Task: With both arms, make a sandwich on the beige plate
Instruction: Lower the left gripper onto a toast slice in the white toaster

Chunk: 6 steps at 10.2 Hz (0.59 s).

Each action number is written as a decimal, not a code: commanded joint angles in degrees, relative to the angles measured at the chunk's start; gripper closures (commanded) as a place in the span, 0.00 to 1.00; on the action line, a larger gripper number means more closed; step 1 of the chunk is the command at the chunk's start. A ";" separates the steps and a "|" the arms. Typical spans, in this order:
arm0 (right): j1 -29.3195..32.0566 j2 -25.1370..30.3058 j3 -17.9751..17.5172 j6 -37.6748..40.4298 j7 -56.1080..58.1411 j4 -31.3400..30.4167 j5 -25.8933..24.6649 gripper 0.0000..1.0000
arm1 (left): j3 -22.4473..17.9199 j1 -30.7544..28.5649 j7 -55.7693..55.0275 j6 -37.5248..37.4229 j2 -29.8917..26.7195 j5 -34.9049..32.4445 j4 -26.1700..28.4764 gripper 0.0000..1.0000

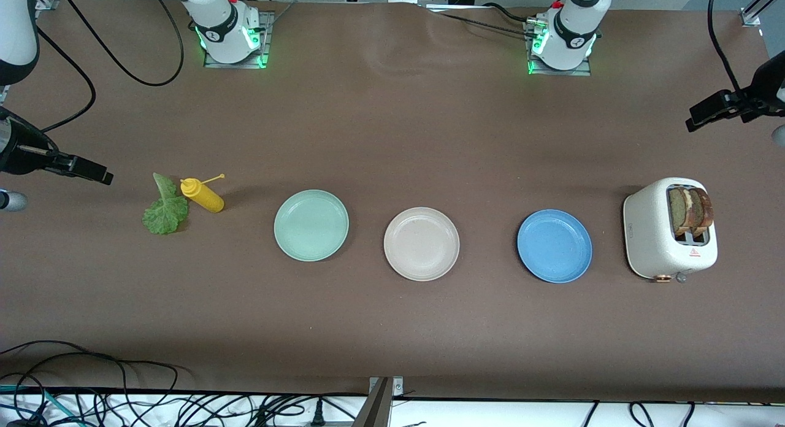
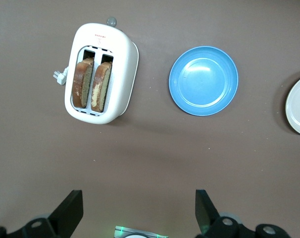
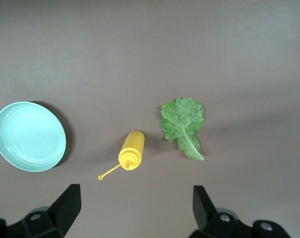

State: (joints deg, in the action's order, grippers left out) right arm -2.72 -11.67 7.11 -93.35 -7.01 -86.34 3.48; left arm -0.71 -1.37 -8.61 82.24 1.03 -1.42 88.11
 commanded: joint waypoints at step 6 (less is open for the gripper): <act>0.35 -0.19 -0.08 0.89 -0.11 0.82 -0.14 0.00 | -0.26 -3.63 2.10 2.40 9.16 -1.40 -1.63 0.00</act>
State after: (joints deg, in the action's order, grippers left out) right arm -2.58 -11.71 7.11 -93.32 -7.00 -86.33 3.48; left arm -1.13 -4.15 -8.38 85.01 8.77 -1.79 88.10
